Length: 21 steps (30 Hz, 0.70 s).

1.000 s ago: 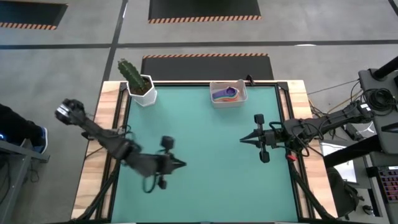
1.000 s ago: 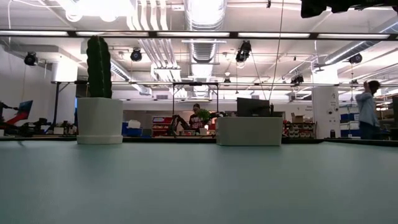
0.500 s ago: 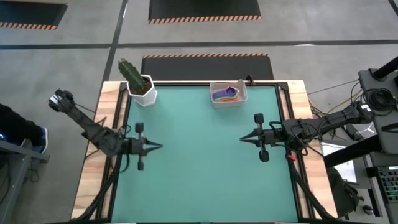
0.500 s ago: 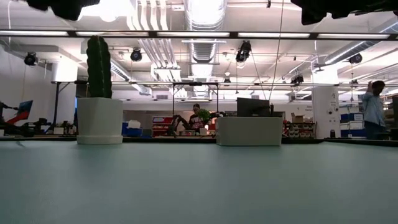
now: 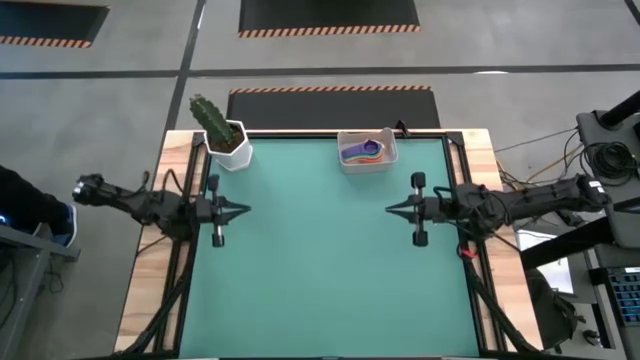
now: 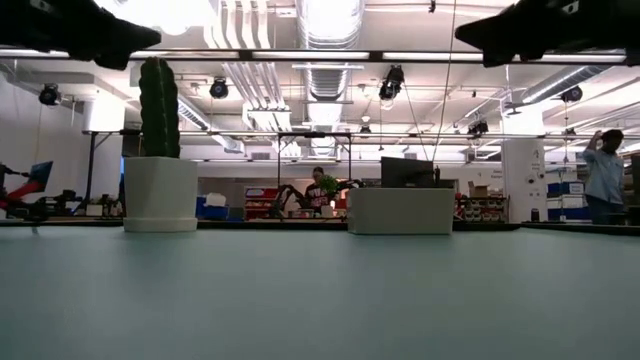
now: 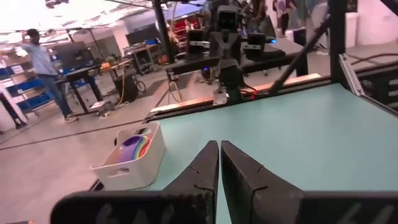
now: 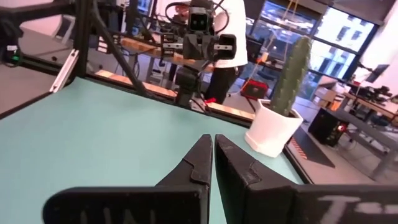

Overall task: Nest measuring cups in basket
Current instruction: Return to Home Position

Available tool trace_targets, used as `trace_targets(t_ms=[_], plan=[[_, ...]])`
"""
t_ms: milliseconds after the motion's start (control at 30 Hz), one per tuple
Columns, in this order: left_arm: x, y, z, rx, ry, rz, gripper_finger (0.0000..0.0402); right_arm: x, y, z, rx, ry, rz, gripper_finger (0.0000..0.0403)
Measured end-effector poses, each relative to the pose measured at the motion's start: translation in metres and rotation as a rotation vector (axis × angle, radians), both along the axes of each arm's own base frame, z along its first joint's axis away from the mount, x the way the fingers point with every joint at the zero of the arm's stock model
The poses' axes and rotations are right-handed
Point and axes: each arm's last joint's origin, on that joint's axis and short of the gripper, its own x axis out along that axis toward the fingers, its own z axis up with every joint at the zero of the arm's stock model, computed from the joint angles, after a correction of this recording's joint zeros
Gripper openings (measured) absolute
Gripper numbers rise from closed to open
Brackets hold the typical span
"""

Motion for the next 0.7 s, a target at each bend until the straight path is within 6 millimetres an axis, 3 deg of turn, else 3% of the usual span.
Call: trace_targets(t_ms=[333,700], plan=[[-0.012,0.013,-0.015,-0.023,0.009,0.022,0.0000,-0.023,-0.013,-0.009,0.021,-0.073,-0.033,0.0009],[-0.022,0.016,-0.018,-0.046,-0.036,0.035,0.0000,-0.054,-0.013,-0.022,0.014,-0.208,-0.041,0.0009]])
